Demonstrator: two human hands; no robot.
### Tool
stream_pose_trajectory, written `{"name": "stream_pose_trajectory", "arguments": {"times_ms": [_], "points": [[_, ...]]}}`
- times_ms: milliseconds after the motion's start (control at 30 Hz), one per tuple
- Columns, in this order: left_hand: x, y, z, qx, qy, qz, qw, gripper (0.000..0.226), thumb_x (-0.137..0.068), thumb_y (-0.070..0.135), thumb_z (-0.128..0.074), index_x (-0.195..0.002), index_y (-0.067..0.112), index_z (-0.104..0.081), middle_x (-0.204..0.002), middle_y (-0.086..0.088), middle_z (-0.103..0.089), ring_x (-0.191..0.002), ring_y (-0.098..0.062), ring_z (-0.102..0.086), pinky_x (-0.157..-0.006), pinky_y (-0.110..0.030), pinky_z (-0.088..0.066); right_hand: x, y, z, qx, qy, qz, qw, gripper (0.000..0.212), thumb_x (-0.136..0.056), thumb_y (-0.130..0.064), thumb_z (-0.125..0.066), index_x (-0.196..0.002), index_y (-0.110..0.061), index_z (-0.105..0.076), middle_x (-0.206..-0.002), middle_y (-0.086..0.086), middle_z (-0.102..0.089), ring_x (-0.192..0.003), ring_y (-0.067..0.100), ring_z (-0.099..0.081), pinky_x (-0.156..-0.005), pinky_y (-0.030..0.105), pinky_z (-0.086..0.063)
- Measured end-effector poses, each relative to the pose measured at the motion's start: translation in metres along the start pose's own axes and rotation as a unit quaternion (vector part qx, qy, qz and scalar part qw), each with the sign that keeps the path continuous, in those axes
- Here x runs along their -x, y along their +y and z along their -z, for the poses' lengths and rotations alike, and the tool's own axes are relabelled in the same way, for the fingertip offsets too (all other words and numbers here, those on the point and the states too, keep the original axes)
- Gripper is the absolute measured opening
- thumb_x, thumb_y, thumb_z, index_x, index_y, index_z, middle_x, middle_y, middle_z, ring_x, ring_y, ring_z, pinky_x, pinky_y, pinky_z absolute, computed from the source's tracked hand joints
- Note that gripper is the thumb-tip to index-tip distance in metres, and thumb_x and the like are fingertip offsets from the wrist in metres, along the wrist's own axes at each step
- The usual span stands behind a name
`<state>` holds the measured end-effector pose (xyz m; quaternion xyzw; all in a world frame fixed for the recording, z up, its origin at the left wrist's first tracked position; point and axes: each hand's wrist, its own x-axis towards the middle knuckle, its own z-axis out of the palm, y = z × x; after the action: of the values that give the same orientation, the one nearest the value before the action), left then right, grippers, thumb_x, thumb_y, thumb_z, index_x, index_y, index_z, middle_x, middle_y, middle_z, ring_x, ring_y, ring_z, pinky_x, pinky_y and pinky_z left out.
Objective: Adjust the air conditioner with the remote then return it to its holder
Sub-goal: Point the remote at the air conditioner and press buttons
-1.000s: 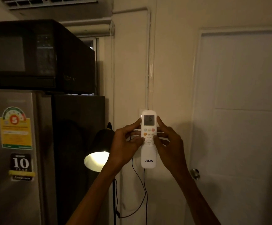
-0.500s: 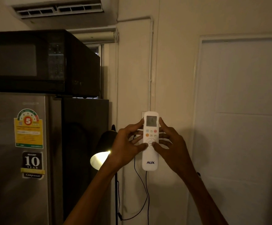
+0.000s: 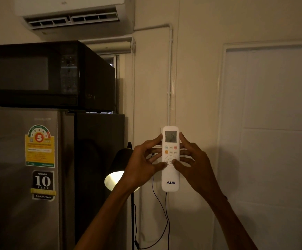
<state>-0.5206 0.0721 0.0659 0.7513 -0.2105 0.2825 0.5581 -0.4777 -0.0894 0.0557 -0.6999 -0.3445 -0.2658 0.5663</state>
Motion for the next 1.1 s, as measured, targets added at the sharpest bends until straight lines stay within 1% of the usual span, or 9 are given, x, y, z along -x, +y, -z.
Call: {"name": "stream_pose_trajectory", "arguments": {"times_ms": [167,333,533,600,667,733,833,867,1100], "points": [[0.001,0.001,0.001,-0.004,-0.006,-0.005,1.0,0.074,-0.072,-0.009,-0.071,-0.132,0.025,-0.046,-0.128,-0.006,-0.056,-0.113,-0.015,-0.06,-0.084,-0.019,-0.056,0.001,0.002,0.0,0.013,-0.002,0.002,1.0,0.068,-0.074,-0.011,-0.072,-0.133,-0.023,-0.038,-0.108,-0.002,-0.056,-0.094,0.011,-0.062,-0.077,0.025,-0.057],[0.002,0.002,0.002,-0.015,0.001,-0.015,1.0,0.073,-0.073,-0.007,-0.072,-0.133,0.026,-0.047,-0.129,-0.002,-0.056,-0.113,-0.014,-0.06,-0.079,-0.021,-0.058,-0.001,0.001,-0.001,0.021,-0.002,0.013,1.0,0.07,-0.074,-0.011,-0.072,-0.133,-0.025,-0.037,-0.111,-0.001,-0.056,-0.098,0.014,-0.062,-0.073,0.016,-0.055],[0.001,0.005,0.007,-0.012,0.002,-0.017,1.0,0.074,-0.073,-0.007,-0.072,-0.133,0.026,-0.046,-0.13,-0.001,-0.055,-0.115,-0.016,-0.059,-0.086,-0.03,-0.058,-0.003,-0.005,-0.003,0.028,0.001,0.019,0.999,0.073,-0.074,-0.009,-0.072,-0.136,-0.021,-0.036,-0.106,-0.004,-0.054,-0.091,0.003,-0.06,-0.068,0.006,-0.051],[0.001,0.006,0.008,-0.014,0.006,-0.016,1.0,0.073,-0.073,-0.006,-0.072,-0.135,0.025,-0.046,-0.13,-0.002,-0.056,-0.115,-0.016,-0.059,-0.087,-0.034,-0.058,-0.003,-0.007,-0.004,0.029,0.0,0.022,0.999,0.072,-0.074,-0.009,-0.072,-0.136,-0.02,-0.037,-0.108,-0.001,-0.055,-0.093,0.006,-0.061,-0.071,0.011,-0.054],[0.0,0.007,0.01,-0.019,0.012,-0.015,1.0,0.073,-0.074,-0.004,-0.072,-0.135,0.024,-0.046,-0.13,-0.001,-0.056,-0.115,-0.016,-0.059,-0.088,-0.037,-0.057,-0.005,-0.011,-0.005,0.033,-0.001,0.027,0.999,0.069,-0.074,-0.01,-0.072,-0.134,-0.019,-0.039,-0.111,0.002,-0.056,-0.097,0.012,-0.062,-0.079,0.025,-0.057],[-0.001,0.008,0.013,-0.023,0.015,-0.015,0.999,0.072,-0.074,-0.003,-0.072,-0.135,0.024,-0.046,-0.13,-0.002,-0.057,-0.114,-0.015,-0.06,-0.086,-0.034,-0.058,-0.008,-0.015,-0.006,0.036,-0.001,0.027,0.999,0.067,-0.074,-0.011,-0.073,-0.133,-0.018,-0.041,-0.11,0.0,-0.056,-0.095,0.011,-0.062,-0.081,0.03,-0.058],[-0.004,0.011,0.017,-0.023,0.016,-0.023,0.999,0.072,-0.074,-0.003,-0.072,-0.134,0.026,-0.047,-0.128,-0.001,-0.058,-0.11,-0.011,-0.061,-0.078,-0.022,-0.058,-0.013,-0.018,-0.008,0.038,-0.008,0.033,0.999,0.073,-0.075,-0.011,-0.072,-0.137,-0.022,-0.035,-0.109,0.0,-0.055,-0.092,0.006,-0.061,-0.074,0.011,-0.054],[-0.004,0.012,0.019,-0.025,0.015,-0.026,0.999,0.072,-0.074,-0.003,-0.072,-0.134,0.026,-0.047,-0.128,-0.001,-0.058,-0.11,-0.01,-0.061,-0.076,-0.019,-0.057,-0.014,-0.018,-0.008,0.035,-0.008,0.033,0.999,0.074,-0.075,-0.01,-0.072,-0.138,-0.023,-0.035,-0.11,0.002,-0.056,-0.094,0.008,-0.061,-0.073,0.01,-0.053],[-0.004,0.018,0.028,-0.035,0.02,-0.033,0.999,0.072,-0.074,-0.005,-0.071,-0.134,0.026,-0.046,-0.127,-0.002,-0.059,-0.107,-0.002,-0.061,-0.076,-0.017,-0.057,-0.019,-0.022,-0.015,0.033,-0.01,0.046,0.998,0.074,-0.076,-0.011,-0.071,-0.139,-0.022,-0.034,-0.115,0.008,-0.057,-0.102,0.015,-0.061,-0.075,0.016,-0.054]]}}
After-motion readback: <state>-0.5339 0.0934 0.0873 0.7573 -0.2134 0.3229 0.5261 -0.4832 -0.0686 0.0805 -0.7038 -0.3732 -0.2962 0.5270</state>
